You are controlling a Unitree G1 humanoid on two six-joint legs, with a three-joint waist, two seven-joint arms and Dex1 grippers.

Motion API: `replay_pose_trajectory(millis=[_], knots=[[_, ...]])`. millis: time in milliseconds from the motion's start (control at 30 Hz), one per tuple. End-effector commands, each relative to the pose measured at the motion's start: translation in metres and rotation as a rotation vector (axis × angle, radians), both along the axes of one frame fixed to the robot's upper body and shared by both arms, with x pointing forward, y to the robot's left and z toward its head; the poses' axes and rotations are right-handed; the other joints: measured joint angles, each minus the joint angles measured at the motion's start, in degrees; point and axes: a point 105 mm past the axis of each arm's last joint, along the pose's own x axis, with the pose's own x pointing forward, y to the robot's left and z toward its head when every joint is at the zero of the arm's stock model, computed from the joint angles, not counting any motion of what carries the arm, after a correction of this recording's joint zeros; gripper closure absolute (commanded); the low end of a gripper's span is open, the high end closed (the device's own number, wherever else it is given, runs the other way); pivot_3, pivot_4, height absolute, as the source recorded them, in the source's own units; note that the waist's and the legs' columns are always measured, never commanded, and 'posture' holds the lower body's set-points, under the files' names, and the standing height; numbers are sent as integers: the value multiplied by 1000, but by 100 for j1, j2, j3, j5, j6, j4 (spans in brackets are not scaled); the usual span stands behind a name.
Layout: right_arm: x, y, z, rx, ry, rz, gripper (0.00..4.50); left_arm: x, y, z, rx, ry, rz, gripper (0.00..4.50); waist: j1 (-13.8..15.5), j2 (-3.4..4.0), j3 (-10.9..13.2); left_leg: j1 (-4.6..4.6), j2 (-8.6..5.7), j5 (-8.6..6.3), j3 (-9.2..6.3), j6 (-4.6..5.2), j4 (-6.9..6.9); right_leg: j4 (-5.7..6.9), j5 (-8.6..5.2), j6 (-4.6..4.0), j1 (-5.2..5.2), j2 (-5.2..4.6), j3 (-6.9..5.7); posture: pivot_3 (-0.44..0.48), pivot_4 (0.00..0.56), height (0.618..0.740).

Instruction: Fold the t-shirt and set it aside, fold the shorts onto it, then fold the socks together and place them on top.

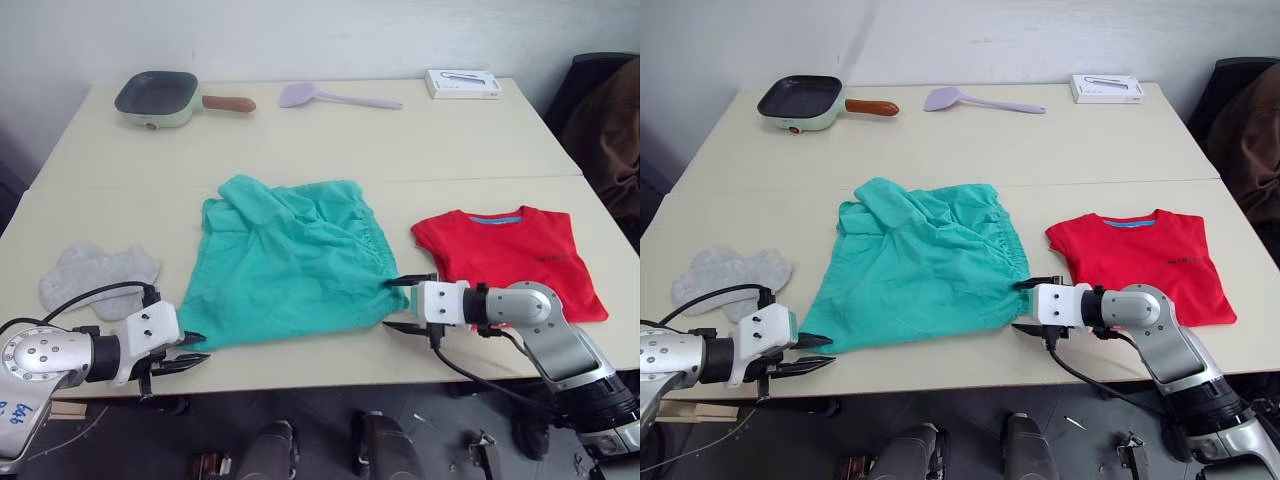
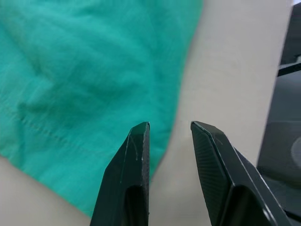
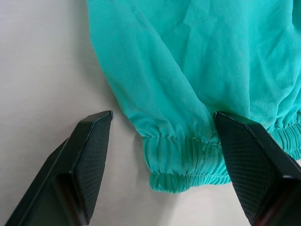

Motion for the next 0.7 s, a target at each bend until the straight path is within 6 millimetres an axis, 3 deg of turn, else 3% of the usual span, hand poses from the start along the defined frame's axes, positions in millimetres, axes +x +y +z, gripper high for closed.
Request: replay_pose_trajectory(millis=[33, 67, 167, 200, 400, 600, 667, 700], knots=[[-2, 1, 1, 10, 13, 14, 969, -6, -1, 13, -1, -16, -33, 2211, -1, 0, 0, 0, 0, 0, 0, 0, 0, -1, 0, 0, 0, 0, 0, 0, 150, 740], [-2, 1, 1, 13, 17, 15, 969, -5, 1, 12, 17, -29, -20, 1884, 1, 0, 0, 0, 0, 0, 0, 0, 0, 0, 0, 0, 0, 0, 0, 0, 150, 740], [-3, 2, 1, 14, 18, 22, 409, -1, 9, 7, 62, -46, 2, 986, 2, 0, 0, 1, 0, 0, 0, 0, 0, 0, 0, 0, 0, 1, 0, 0, 150, 740], [-3, 2, 1, 13, 17, 23, 100, -1, 11, 5, 73, -44, 2, 943, 2, 0, 0, 1, 0, 0, 0, 0, 0, 0, 0, 0, 1, 1, 0, 0, 150, 740], [1, 4, 3, 15, 3, 21, 40, 17, 30, -14, 171, -122, 43, 943, 4, 1, -1, 2, 0, 0, 1, 0, -1, 0, 0, -1, 1, 1, -2, 0, 150, 740], [2, 4, 2, 12, 3, 22, 40, 28, 30, -18, 172, -159, 36, 943, 15, 30, -19, 17, -2, 0, 3, 0, -1, 10, 0, -1, 10, -1, 0, 0, 150, 740], [2, 4, 2, 13, 5, 25, 0, 30, 29, -17, 162, -165, 34, 1334, 15, 33, -20, 21, -2, 1, 3, 0, -1, 12, 0, -1, 13, -1, 1, 0, 150, 740], [2, 5, 2, 17, 7, 25, 193, 31, 28, -17, 159, -164, 29, 1508, 13, 32, -20, 24, -2, 0, 3, 0, -1, 12, 0, -1, 16, -1, 1, 0, 150, 740]])
